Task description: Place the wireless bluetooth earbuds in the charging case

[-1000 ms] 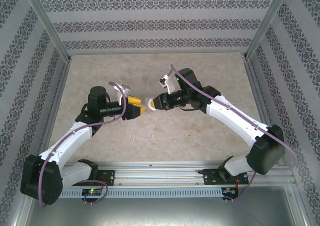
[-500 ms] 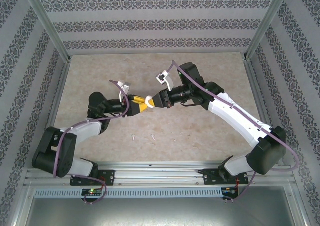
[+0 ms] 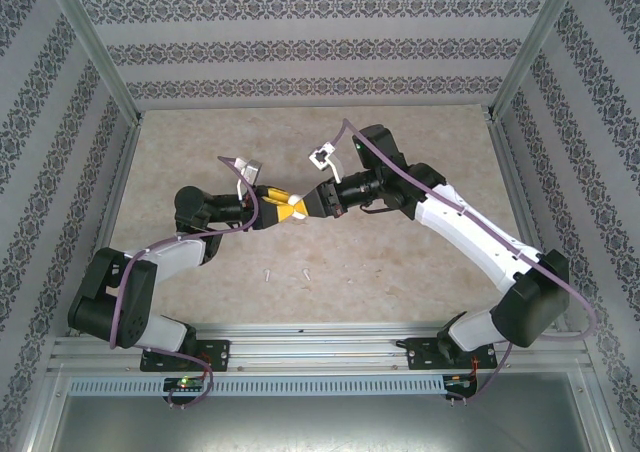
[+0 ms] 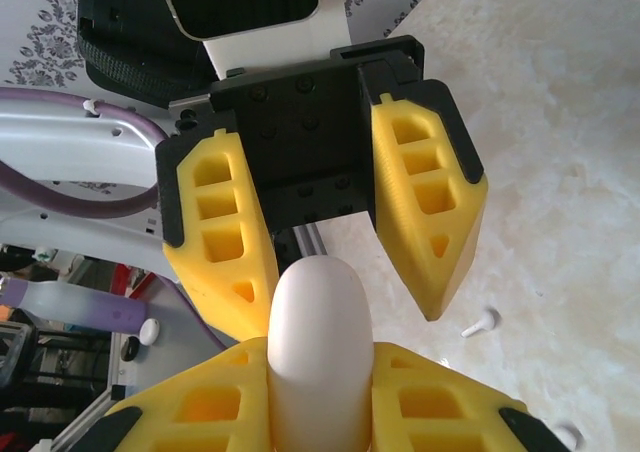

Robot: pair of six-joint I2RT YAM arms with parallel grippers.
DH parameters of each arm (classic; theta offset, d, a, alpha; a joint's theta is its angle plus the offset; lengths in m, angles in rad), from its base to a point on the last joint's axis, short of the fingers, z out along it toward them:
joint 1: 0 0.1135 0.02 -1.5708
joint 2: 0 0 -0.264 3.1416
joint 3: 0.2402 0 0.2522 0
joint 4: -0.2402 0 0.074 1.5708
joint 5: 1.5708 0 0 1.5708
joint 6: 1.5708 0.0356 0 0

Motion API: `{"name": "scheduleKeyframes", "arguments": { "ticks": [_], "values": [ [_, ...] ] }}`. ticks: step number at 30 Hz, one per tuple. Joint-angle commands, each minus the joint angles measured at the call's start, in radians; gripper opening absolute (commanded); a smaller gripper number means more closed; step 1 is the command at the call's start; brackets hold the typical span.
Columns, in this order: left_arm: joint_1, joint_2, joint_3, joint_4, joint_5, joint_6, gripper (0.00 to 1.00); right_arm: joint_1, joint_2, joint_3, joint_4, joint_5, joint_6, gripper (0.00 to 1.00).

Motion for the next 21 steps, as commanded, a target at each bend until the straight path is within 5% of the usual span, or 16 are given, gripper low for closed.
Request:
{"name": "scheduleKeyframes", "arguments": {
  "ticks": [1, 10, 17, 21],
  "values": [
    [-0.003, -0.001, 0.029, 0.060, 0.010, -0.019, 0.43, 0.018, 0.017, 0.046, 0.028, -0.085, -0.004, 0.10],
    [-0.007, -0.009, 0.027, 0.058, 0.028, -0.022, 0.46, 0.011, 0.031, 0.062, 0.037, -0.105, 0.000, 0.09],
    [-0.007, -0.011, 0.033, 0.057, 0.037, -0.036, 0.29, 0.002, 0.027, 0.063, 0.040, -0.112, 0.006, 0.09],
    [-0.005, -0.014, 0.035, 0.054, 0.037, -0.033, 0.38, 0.003, 0.029, 0.065, 0.039, -0.110, 0.005, 0.09]
  ]
}}
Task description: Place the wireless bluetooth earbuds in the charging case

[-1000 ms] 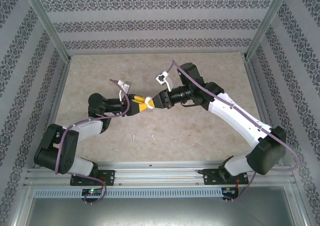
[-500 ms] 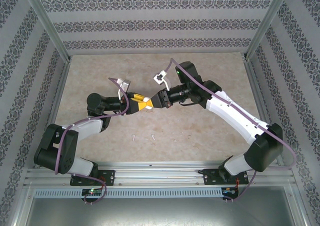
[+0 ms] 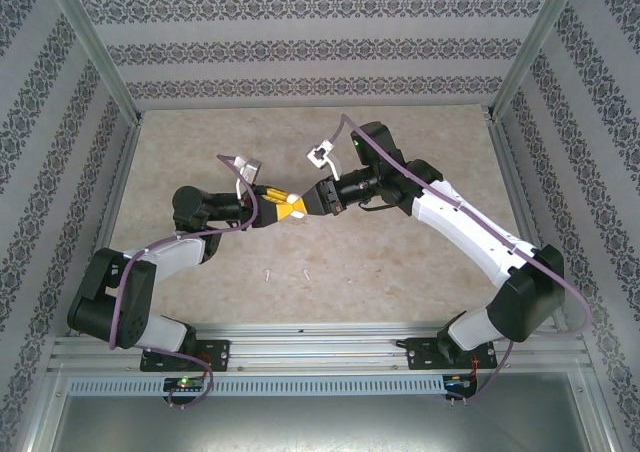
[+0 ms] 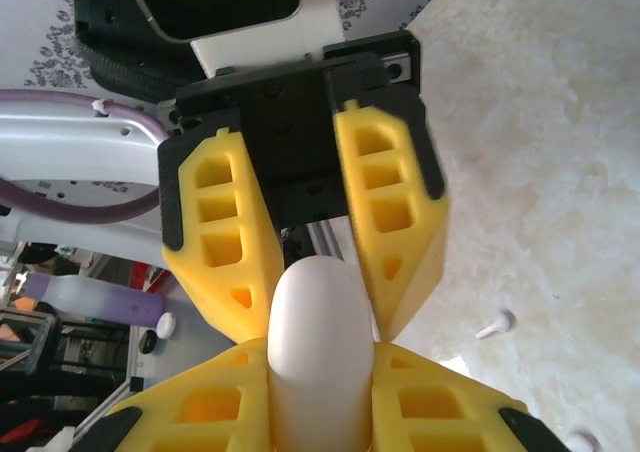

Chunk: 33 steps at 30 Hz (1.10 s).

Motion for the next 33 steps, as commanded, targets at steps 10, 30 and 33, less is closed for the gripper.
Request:
{"name": "scheduleKeyframes", "arguments": {
  "ticks": [10, 30, 33],
  "values": [
    [-0.005, -0.021, 0.022, 0.029, 0.011, -0.005, 0.49, 0.002, -0.014, 0.036, 0.040, -0.058, 0.004, 0.08],
    [-0.007, -0.040, 0.029, 0.016, 0.012, -0.019, 0.54, -0.002, 0.029, 0.077, 0.024, -0.060, 0.010, 0.08],
    [-0.007, -0.048, 0.034, -0.005, 0.014, -0.012, 0.54, 0.001, 0.038, 0.089, 0.022, -0.064, 0.010, 0.08]
  ]
}}
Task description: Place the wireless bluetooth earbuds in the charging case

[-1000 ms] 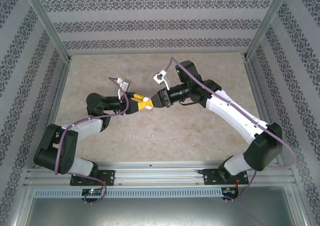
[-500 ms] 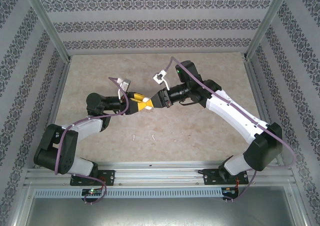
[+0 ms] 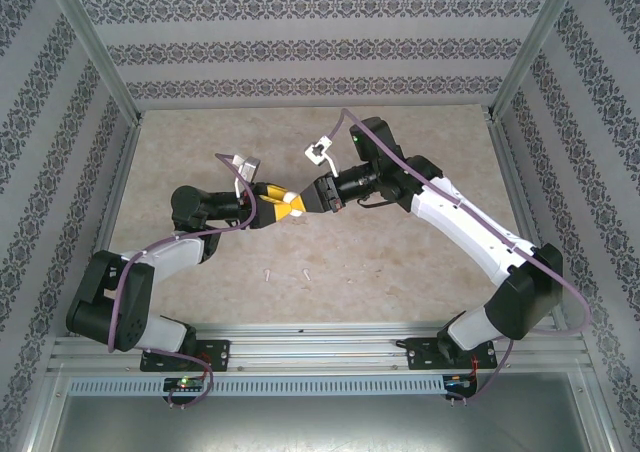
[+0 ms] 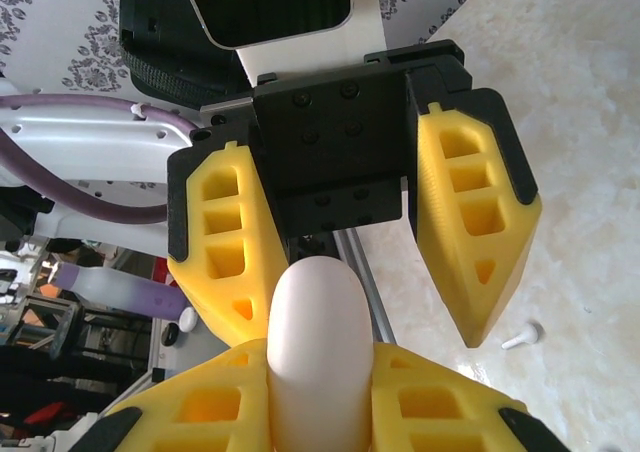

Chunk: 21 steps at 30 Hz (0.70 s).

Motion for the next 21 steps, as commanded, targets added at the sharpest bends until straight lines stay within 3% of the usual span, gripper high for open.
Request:
{"name": "scheduleKeyframes", "arguments": {
  "ticks": [1, 4, 9, 14, 17, 21],
  "values": [
    [-0.008, -0.033, 0.030, -0.006, 0.024, 0.007, 0.52, 0.003, 0.021, 0.046, 0.039, -0.019, 0.006, 0.08],
    [-0.008, -0.039, 0.037, -0.037, 0.029, 0.021, 0.46, 0.012, 0.027, 0.059, 0.039, -0.024, 0.005, 0.08],
    [-0.009, -0.057, 0.050, -0.086, 0.033, 0.041, 0.26, 0.013, 0.027, 0.069, 0.038, -0.018, 0.006, 0.09],
    [-0.006, -0.110, 0.080, -0.179, 0.036, 0.110, 0.06, 0.010, 0.013, 0.064, 0.054, 0.010, 0.020, 0.18],
    [-0.007, -0.175, 0.108, -0.355, 0.029, 0.242, 0.00, -0.004, 0.009, 0.053, 0.073, 0.023, 0.043, 0.20],
    [-0.007, -0.299, 0.167, -0.775, 0.010, 0.550, 0.00, -0.020, 0.013, 0.044, 0.094, 0.031, 0.071, 0.31]
  ]
}}
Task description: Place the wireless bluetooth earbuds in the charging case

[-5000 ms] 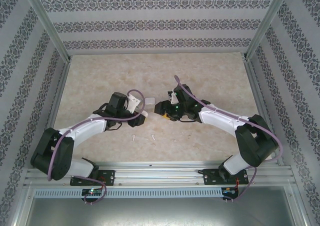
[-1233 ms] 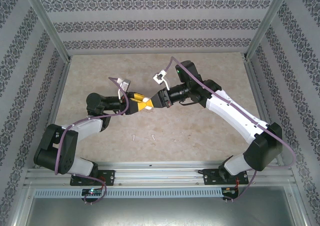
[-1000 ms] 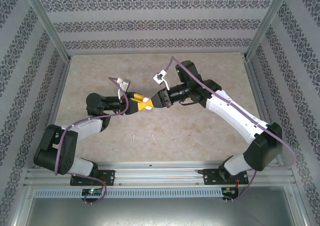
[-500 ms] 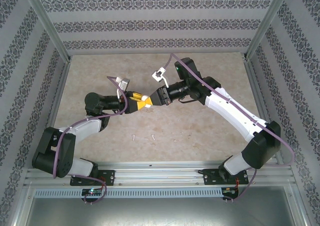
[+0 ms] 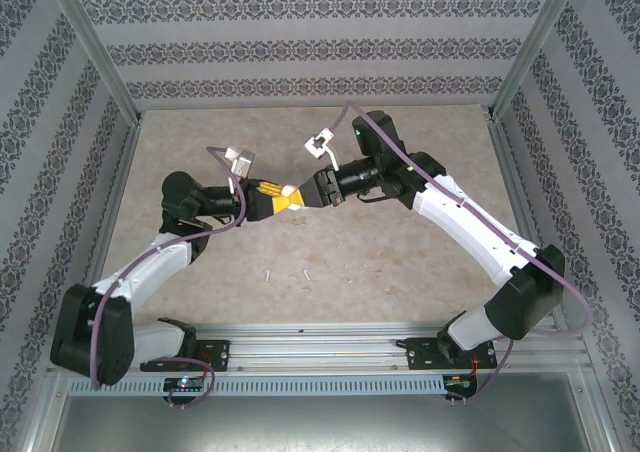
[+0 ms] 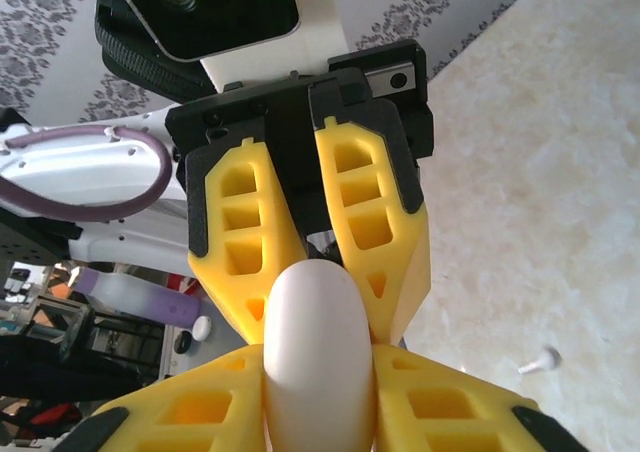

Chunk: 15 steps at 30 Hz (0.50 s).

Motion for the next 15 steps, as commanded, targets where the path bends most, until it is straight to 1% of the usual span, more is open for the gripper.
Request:
{"name": "scheduleKeyframes", "arguments": {
  "ticks": [1, 3, 5, 7, 11, 15],
  "values": [
    [-0.013, -0.119, 0.089, -0.405, 0.001, 0.373, 0.00, -0.017, 0.018, 0.007, 0.062, 0.060, 0.044, 0.36],
    [-0.013, -0.162, 0.114, -0.568, -0.022, 0.508, 0.00, -0.026, 0.022, 0.009, 0.066, 0.073, 0.061, 0.38],
    [-0.013, -0.190, 0.112, -0.604, -0.043, 0.556, 0.00, -0.038, 0.030, 0.012, 0.065, 0.082, 0.073, 0.40],
    [-0.013, -0.204, 0.093, -0.561, -0.059, 0.544, 0.00, -0.047, 0.036, 0.013, 0.063, 0.093, 0.083, 0.40],
    [-0.013, -0.199, 0.047, -0.412, -0.082, 0.471, 0.00, -0.051, 0.041, 0.010, 0.070, 0.109, 0.100, 0.42],
    [-0.013, -0.175, 0.011, -0.285, -0.076, 0.441, 0.00, -0.050, 0.036, -0.001, 0.077, 0.120, 0.108, 0.44]
  ]
}}
